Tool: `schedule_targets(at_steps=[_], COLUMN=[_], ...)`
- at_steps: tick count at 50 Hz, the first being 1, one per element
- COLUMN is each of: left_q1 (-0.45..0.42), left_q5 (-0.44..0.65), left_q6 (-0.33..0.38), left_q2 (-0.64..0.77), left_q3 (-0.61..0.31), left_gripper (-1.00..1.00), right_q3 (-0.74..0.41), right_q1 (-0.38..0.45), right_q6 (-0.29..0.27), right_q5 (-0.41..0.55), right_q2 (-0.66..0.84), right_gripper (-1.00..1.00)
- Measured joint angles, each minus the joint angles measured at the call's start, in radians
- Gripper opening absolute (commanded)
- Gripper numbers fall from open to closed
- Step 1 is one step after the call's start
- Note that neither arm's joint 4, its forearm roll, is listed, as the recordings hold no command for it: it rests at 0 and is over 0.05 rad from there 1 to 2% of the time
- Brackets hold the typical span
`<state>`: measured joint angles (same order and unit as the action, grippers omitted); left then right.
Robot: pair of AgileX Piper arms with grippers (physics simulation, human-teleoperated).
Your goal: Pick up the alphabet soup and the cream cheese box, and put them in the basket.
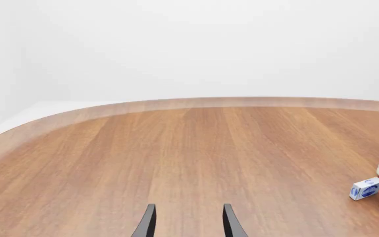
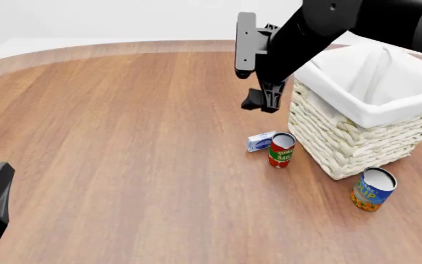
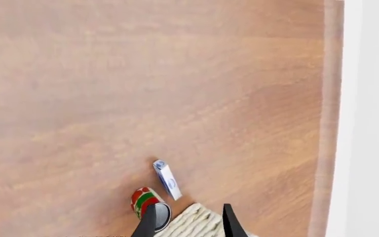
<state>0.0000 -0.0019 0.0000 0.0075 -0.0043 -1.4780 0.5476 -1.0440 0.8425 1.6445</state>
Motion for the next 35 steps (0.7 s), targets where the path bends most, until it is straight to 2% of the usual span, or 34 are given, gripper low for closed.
schedule_targets(at_steps=[14, 35], left_q1=[0.0, 0.0], left_q5=[0.0, 0.0], left_q6=[0.0, 0.0], left_q2=[0.0, 0.0], left_q3=[0.0, 0.0], left_gripper=[1.0, 1.0], right_q3=[-0.032, -0.092], right_q1=[-0.045, -0.08], right_q6=[-0.074, -0.132], right_q5=[0.019, 0.06], right_q2=[0.081, 0.174], right_gripper=[1.0, 1.0])
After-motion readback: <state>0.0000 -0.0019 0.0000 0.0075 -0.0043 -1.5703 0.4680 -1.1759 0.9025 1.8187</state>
